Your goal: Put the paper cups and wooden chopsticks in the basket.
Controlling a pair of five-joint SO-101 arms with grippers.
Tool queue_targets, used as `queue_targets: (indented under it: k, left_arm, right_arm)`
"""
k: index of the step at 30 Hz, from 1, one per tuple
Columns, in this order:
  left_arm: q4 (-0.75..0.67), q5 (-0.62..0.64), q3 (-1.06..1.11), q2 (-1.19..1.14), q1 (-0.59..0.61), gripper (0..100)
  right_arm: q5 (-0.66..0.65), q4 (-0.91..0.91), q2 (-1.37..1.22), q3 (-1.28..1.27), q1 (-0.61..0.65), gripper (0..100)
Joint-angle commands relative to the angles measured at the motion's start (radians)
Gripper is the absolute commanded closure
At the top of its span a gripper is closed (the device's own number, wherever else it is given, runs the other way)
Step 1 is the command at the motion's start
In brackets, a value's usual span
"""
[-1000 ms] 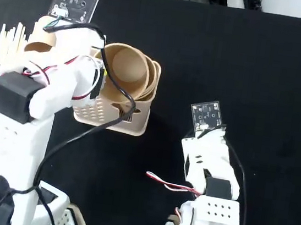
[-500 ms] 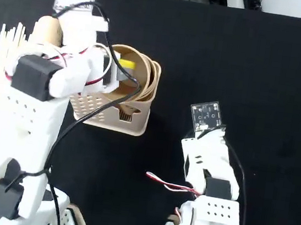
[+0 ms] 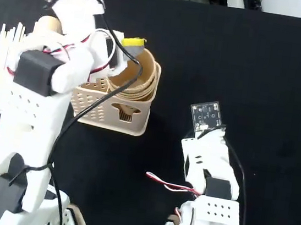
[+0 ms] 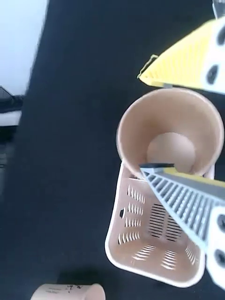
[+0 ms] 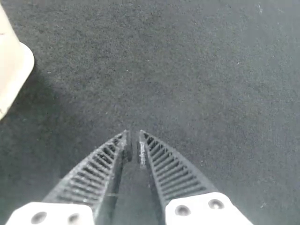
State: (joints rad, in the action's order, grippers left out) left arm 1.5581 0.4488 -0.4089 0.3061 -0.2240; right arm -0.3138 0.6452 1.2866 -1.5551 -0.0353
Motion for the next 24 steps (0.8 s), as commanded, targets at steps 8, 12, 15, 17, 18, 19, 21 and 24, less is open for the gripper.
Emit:
queue_targets:
  k: [8,12,15,17,18,19,21,24]
  left_arm:
    - [0.044,0.003,-0.005,0.163,0.437,73]
    - [-0.003,0.003,0.142,0.186,0.696,73]
    - [-0.129,0.002,0.337,0.170,0.796,73]
    - [-0.282,-0.075,0.487,0.147,0.803,73]
    - [-0.365,-0.141,0.553,0.135,0.803,73]
    - [-0.445,-0.219,0.618,0.121,0.802,73]
    - [-0.565,-0.365,0.722,0.094,0.799,73]
    - [-0.680,-0.551,0.837,0.071,0.797,73]
  right_arm:
    - [-0.009,-0.020,0.004,0.002,0.000,95.6]
    - [-0.009,-0.020,0.004,0.002,0.000,95.6]
    - [-0.009,-0.020,0.004,0.002,0.000,95.6]
    - [-0.009,-0.020,0.004,0.002,0.000,95.6]
    - [-0.009,-0.020,0.004,0.002,0.000,95.6]
    - [-0.009,-0.020,0.004,0.001,0.000,95.6]
    - [-0.009,-0.020,0.004,0.001,0.000,95.6]
    - [-0.029,-0.020,0.004,0.001,0.000,95.6]
